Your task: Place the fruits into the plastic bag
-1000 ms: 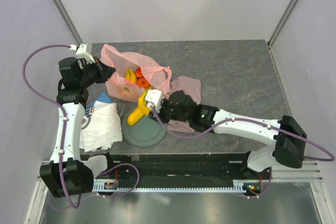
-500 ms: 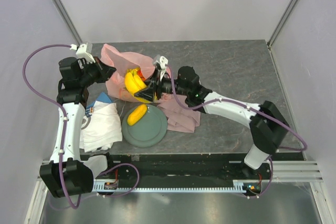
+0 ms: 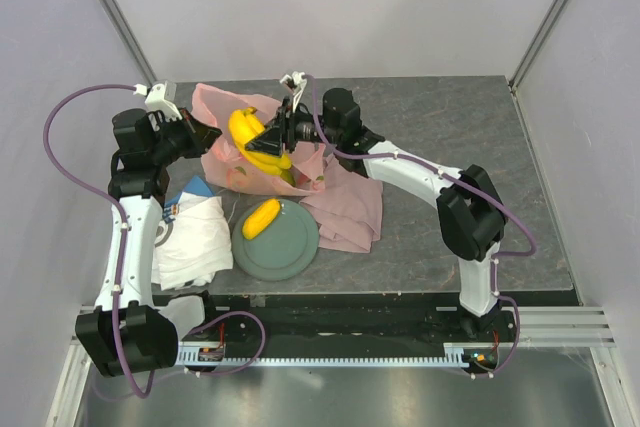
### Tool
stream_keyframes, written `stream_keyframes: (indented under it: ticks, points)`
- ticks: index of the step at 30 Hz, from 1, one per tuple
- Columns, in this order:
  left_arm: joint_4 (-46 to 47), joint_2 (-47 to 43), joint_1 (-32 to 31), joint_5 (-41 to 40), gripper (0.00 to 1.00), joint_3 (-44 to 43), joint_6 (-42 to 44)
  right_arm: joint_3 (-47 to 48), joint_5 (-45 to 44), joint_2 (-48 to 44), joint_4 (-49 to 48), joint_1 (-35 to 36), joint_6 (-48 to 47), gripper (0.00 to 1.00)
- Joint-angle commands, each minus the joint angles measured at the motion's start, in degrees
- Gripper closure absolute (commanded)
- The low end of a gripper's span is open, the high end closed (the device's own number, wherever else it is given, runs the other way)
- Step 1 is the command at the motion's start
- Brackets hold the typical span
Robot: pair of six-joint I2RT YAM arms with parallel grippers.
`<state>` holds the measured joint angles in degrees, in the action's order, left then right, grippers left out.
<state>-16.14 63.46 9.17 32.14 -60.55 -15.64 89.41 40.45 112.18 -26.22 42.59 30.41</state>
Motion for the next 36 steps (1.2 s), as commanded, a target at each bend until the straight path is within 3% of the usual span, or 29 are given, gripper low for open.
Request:
stream_keyframes:
  ticks: [1,4,13,18,26,36]
  points:
    - [1.5,-0.6,-0.2,1.6,0.98,-0.4,-0.9,9.9,-4.9,3.6,12.6,-2.8,-3.5,1.0]
    - [1.6,-0.6,-0.3,2.0,0.99,-0.4,-1.0,15.4,-12.6,6.6,21.1,-2.9,-9.0,1.0]
    - [1.8,-0.5,-0.5,3.0,0.99,-0.4,-0.9,23.2,-27.6,12.8,29.4,-0.9,-13.1,1.0]
    - [1.9,-0.4,-0.5,3.3,0.98,-0.4,-1.1,22.9,-35.4,12.6,31.7,3.5,-16.7,1.0]
    - [2.0,-0.6,-0.6,3.1,0.98,-0.4,-1.1,23.4,-58.9,15.7,33.6,6.4,-17.0,1.0]
    - [1.9,-0.6,-0.5,3.0,0.99,-0.4,-1.1,29.3,-71.8,22.2,36.8,5.0,-18.6,1.0]
